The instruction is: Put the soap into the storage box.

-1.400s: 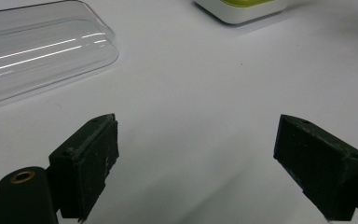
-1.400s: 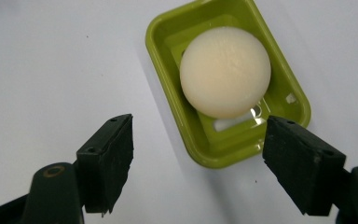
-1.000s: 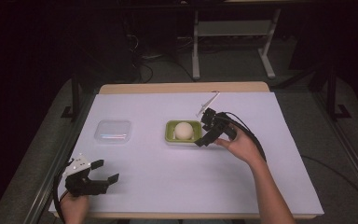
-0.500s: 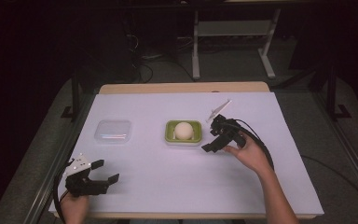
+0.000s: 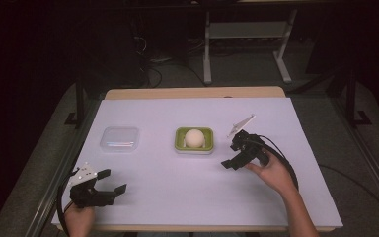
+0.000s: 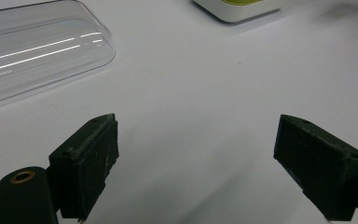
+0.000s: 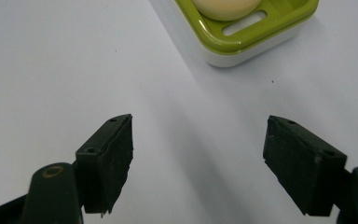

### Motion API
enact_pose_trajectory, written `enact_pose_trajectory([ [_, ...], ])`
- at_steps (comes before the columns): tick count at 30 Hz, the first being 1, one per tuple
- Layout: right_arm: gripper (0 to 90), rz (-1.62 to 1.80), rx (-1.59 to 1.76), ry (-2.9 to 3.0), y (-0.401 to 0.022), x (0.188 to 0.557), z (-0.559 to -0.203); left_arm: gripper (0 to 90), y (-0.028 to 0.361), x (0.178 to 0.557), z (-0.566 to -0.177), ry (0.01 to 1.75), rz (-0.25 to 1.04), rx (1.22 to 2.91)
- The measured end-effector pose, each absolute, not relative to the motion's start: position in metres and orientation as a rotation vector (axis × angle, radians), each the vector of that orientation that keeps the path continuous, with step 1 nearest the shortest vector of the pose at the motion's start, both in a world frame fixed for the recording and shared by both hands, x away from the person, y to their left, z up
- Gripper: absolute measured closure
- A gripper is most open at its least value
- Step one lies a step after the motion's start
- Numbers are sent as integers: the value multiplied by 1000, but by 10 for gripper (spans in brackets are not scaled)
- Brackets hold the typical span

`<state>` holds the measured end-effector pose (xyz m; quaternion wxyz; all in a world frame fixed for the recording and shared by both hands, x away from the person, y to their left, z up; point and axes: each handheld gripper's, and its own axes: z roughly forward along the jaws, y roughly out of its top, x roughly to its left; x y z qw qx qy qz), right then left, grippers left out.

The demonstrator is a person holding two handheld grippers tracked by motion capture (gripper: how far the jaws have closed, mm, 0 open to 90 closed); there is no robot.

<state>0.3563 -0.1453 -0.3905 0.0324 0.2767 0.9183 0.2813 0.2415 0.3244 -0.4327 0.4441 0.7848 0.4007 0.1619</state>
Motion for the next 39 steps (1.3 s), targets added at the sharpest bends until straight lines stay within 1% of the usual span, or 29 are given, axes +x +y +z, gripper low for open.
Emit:
enact_pose_trajectory([
  [17,236,909,915,2799,-166,336,-405,130,324,241,-433,992,403,1947],
  [20,221,904,923,2792,-168,331,-407,130,324,241,-433,991,403,1949],
  [39,204,923,961,2768,-192,299,-420,130,321,241,-434,973,412,1961],
])
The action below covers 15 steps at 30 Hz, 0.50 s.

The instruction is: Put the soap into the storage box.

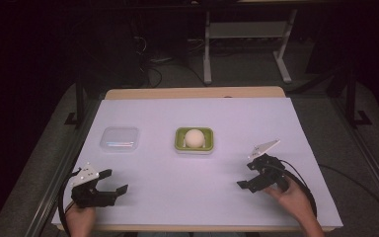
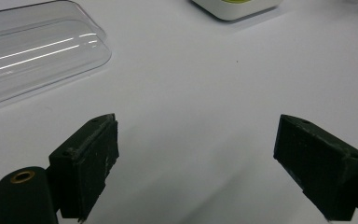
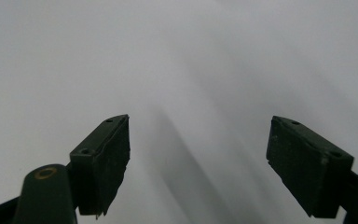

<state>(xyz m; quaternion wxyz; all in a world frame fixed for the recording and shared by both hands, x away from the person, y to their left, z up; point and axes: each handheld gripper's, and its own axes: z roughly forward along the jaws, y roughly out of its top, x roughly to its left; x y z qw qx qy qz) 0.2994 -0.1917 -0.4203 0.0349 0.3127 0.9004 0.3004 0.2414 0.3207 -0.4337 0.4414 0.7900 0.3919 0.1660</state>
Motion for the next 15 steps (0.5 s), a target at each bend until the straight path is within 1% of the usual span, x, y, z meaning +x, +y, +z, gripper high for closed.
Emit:
enact_pose_trajectory([
  [8,195,938,966,2749,-198,284,-425,130,318,241,-434,947,412,1980],
  [12,179,997,986,2736,-201,277,-423,130,318,240,-433,937,405,1991],
  [15,176,1008,963,2711,-201,271,-421,130,318,242,-435,960,367,1965],
])
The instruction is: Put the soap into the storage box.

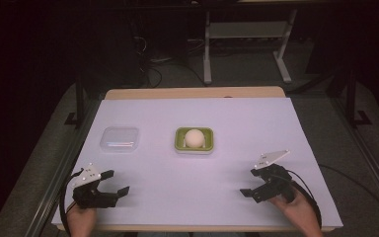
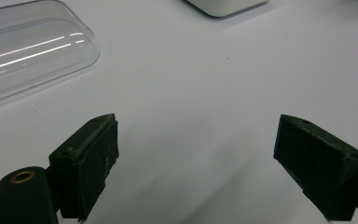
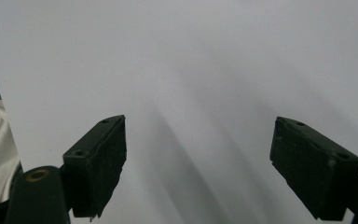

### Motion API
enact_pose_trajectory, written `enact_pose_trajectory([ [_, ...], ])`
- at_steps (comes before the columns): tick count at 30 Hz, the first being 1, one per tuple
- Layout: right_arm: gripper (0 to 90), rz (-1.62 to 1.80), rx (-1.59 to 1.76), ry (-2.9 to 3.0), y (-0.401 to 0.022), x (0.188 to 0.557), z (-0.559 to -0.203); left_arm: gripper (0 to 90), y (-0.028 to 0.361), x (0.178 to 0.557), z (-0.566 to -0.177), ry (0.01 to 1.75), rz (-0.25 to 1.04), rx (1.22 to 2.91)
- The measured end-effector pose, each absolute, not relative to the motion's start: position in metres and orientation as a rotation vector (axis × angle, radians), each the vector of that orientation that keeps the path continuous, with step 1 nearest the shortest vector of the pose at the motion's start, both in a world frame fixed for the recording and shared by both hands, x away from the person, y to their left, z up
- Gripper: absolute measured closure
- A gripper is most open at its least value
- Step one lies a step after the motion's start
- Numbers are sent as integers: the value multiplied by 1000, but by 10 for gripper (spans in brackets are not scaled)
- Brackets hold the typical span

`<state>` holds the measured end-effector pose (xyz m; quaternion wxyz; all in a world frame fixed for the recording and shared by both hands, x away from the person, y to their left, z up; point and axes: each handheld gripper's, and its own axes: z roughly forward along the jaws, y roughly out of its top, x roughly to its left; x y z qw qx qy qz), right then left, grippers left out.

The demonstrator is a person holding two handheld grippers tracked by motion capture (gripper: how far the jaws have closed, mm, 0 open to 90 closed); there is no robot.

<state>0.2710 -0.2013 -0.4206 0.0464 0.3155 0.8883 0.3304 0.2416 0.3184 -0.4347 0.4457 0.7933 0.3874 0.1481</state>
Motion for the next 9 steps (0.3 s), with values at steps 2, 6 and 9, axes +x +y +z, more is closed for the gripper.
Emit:
enact_pose_trajectory([
  [2,165,1006,973,2709,-203,268,-422,130,319,242,-435,962,361,1965],
  [6,139,997,990,2700,-205,263,-427,130,318,242,-434,955,368,1974],
  [9,139,1025,988,2698,-204,263,-426,130,317,242,-434,949,360,1972],
])
